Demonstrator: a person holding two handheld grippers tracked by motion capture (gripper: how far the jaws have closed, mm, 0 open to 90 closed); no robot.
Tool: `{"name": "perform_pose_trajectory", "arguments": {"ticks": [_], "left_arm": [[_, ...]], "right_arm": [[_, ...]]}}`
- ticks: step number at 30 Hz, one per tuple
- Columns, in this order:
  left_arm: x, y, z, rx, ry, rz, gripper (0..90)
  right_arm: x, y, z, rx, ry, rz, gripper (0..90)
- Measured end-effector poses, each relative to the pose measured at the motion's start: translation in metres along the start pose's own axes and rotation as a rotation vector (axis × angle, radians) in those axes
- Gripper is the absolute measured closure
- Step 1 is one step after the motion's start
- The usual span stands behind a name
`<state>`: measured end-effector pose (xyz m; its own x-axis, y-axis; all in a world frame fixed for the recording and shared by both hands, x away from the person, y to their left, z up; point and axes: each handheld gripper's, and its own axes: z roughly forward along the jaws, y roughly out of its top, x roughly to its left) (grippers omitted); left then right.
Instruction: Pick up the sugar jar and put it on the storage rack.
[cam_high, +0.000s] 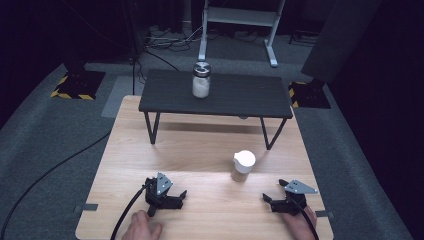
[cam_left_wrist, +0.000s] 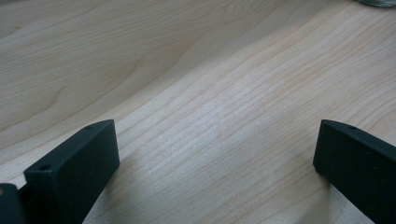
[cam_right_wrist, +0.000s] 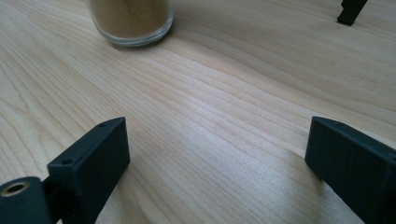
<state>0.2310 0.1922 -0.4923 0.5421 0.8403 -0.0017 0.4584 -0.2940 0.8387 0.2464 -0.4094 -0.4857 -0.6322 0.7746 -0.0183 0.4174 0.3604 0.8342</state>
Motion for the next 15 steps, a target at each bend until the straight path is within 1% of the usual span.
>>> {"name": "perform_pose_trajectory", "arguments": {"ticks": [8,9,10,15], "left_arm": [[0.0,0.0001,0.0002,0.0,0.0,0.0,0.3],[-0.0009,-0.0001,0.0002,-0.001,0.003,-0.002,0.3],[-0.0045,0.0,0.0003,-0.001,0.016,-0.01,0.3],[0.0009,-0.0003,-0.0001,-0.001,-0.011,0.009,0.3]], "right_arm": [[0.0003,0.0001,0.0002,0.0,-0.002,0.001,6.4],[0.0002,0.0001,0.0002,0.0,-0.002,0.001,6.4],[0.0003,0.0001,0.0002,0.0,-0.002,0.001,6.4],[0.0005,0.0003,0.0004,0.0,-0.003,0.003,6.3]]}}
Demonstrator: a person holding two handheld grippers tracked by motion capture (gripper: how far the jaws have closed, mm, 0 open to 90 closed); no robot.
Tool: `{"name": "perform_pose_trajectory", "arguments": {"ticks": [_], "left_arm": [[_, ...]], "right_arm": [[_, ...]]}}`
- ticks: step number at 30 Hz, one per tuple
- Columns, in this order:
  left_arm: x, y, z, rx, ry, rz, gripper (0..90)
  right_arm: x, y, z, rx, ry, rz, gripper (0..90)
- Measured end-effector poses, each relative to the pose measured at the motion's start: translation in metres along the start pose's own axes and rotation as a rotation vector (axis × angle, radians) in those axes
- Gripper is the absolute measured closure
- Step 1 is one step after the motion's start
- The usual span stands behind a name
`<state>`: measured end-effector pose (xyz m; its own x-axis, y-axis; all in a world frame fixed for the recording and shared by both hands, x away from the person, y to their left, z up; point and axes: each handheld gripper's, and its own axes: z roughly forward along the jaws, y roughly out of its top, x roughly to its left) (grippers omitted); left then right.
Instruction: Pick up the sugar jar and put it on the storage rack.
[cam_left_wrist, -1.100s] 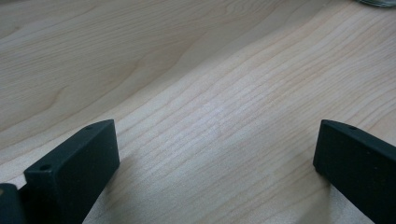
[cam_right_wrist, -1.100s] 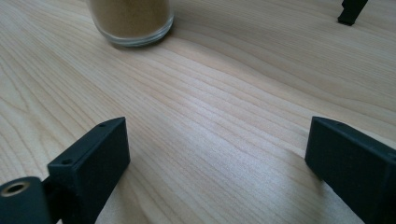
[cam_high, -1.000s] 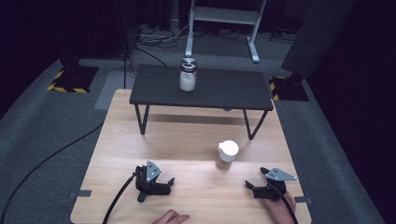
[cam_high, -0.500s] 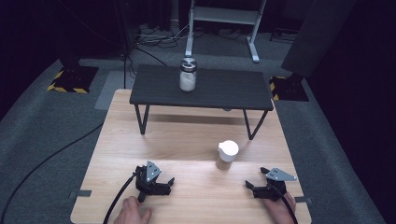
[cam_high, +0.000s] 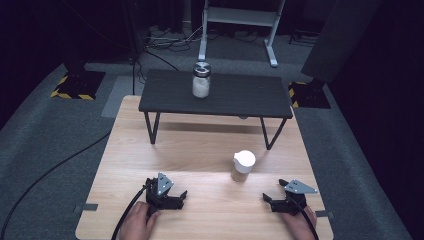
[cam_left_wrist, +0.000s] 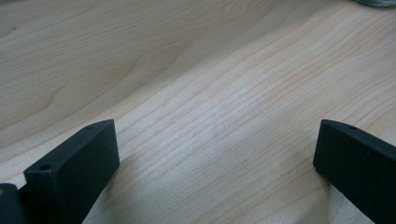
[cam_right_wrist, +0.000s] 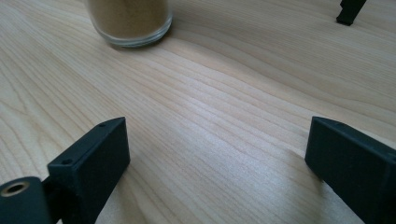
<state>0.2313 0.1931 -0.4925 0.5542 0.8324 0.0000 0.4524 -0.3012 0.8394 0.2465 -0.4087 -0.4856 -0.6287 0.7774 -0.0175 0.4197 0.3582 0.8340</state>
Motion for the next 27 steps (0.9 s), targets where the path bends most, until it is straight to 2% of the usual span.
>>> {"name": "perform_pose_trajectory", "arguments": {"ticks": [27], "left_arm": [[-0.0025,-0.0001,0.0001,-0.001,0.009,-0.006,0.3]], "right_arm": [[0.0005,0.0001,0.0002,0.0,-0.006,0.004,6.4]]}}
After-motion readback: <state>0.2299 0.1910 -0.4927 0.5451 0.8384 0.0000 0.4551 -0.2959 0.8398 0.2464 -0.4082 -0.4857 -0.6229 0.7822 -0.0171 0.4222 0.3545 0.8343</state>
